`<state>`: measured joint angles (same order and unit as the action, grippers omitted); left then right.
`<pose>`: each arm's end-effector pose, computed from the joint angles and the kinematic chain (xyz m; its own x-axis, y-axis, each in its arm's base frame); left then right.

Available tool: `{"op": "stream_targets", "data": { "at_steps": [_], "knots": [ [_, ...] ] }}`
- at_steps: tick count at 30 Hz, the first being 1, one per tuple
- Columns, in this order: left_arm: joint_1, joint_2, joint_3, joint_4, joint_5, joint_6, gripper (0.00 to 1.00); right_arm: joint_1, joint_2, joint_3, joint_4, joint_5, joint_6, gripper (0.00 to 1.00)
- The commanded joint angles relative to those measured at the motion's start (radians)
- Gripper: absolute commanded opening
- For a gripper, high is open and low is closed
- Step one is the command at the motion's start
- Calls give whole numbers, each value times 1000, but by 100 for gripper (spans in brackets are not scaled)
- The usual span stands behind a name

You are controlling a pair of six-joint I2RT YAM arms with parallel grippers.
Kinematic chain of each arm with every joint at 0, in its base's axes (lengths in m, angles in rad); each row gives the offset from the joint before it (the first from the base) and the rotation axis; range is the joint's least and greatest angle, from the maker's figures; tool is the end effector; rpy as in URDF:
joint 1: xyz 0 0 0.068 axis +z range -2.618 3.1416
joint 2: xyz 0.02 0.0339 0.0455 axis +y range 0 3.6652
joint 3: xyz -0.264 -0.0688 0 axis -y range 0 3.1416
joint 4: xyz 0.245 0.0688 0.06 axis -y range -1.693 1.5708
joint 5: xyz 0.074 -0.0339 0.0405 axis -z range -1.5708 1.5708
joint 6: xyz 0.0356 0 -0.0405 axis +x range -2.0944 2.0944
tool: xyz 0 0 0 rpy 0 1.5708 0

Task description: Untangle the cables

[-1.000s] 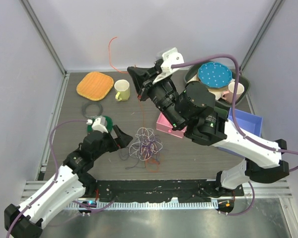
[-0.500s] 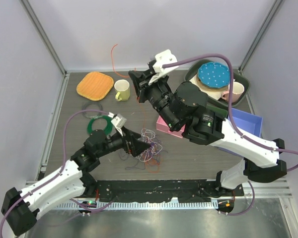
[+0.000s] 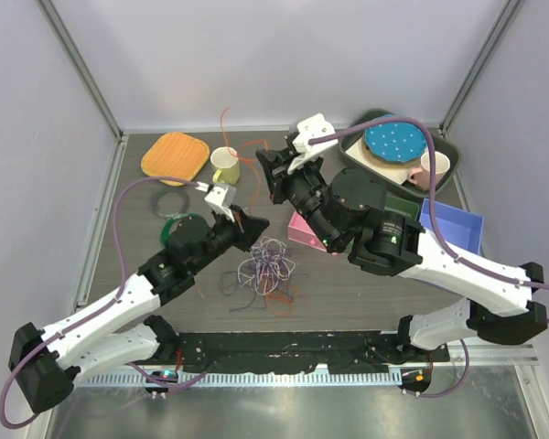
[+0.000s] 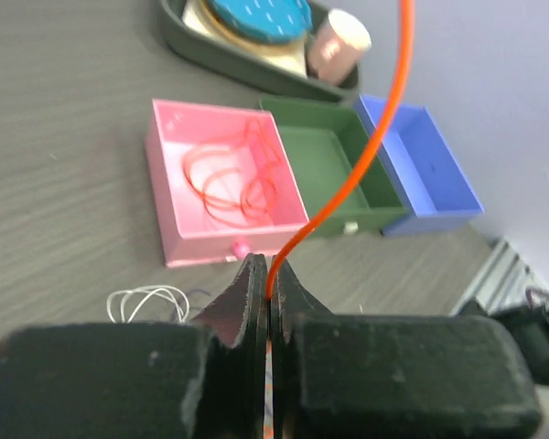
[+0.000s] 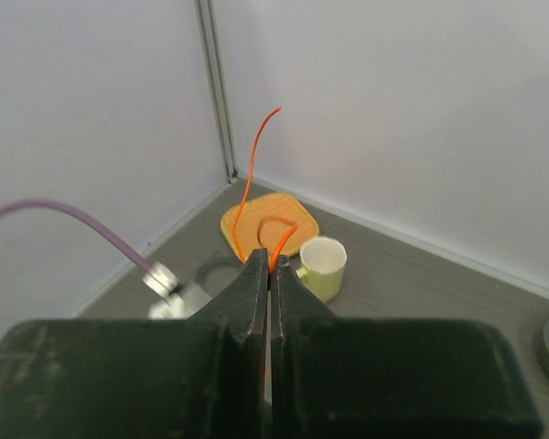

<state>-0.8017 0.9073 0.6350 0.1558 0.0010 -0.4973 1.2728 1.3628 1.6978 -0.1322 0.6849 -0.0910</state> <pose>0.1519 -0.1569 0.3006 -0.4142 -0.2580 -0.8729 0.5935 0.6505 -0.4739 0.1027 0.2578 0.5295 0.1096 0.1172 -0.9870 -0.5507 0.8338 0.0379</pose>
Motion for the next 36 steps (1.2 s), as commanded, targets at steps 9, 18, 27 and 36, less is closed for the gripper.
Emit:
{"op": "stream_targets", "data": {
  "at_steps": [9, 18, 27, 36],
  "knots": [
    [-1, -88, 442, -312, -366, 9, 0, -47, -281, -786, 337, -282, -31, 84],
    [1, 13, 690, -415, -397, 22, 0, -47, 13, -859, 519, -417, -109, 93],
    [-1, 113, 917, -490, -505, 100, 0, -46, 400, -721, 508, -281, 9, 46],
    [10, 275, 1098, -403, -966, 397, 0, -33, 184, -1040, 513, -341, 267, 57]
  ]
}}
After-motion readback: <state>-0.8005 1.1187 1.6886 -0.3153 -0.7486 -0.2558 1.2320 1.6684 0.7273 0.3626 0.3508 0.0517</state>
